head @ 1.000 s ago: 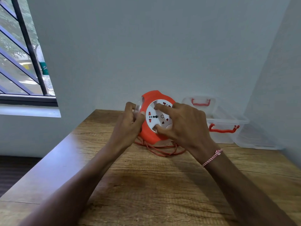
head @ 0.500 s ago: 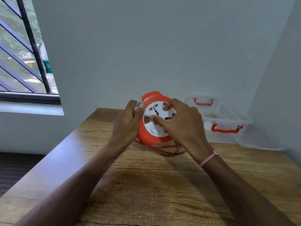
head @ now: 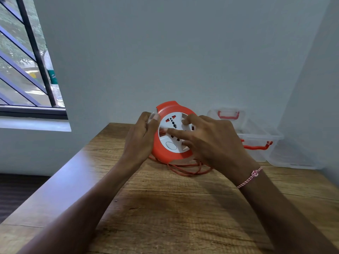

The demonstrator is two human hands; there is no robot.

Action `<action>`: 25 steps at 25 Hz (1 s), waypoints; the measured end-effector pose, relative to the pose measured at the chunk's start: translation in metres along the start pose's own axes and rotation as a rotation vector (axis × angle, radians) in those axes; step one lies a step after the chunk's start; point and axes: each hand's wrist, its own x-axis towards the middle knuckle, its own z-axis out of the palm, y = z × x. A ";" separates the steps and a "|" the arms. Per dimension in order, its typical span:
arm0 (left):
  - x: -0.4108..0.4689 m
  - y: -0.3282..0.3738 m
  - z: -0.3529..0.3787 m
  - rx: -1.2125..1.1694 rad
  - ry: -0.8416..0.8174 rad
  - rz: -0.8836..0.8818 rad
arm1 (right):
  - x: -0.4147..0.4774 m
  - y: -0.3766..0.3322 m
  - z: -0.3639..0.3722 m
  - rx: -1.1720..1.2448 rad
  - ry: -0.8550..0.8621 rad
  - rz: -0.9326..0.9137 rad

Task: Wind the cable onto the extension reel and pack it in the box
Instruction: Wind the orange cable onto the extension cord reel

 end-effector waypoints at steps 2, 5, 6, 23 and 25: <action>0.000 0.000 0.001 -0.012 0.013 0.000 | 0.001 -0.003 -0.001 0.050 0.056 0.031; -0.001 -0.001 0.003 -0.010 0.028 -0.010 | 0.002 -0.010 0.003 0.098 0.106 0.080; -0.001 -0.002 0.004 -0.007 0.033 -0.015 | 0.003 -0.011 0.004 0.101 0.118 0.090; -0.003 -0.002 0.010 0.075 0.139 0.081 | 0.004 -0.003 0.004 0.282 0.132 0.198; -0.002 -0.001 0.010 0.069 0.146 0.096 | 0.005 0.003 0.001 0.213 0.136 0.118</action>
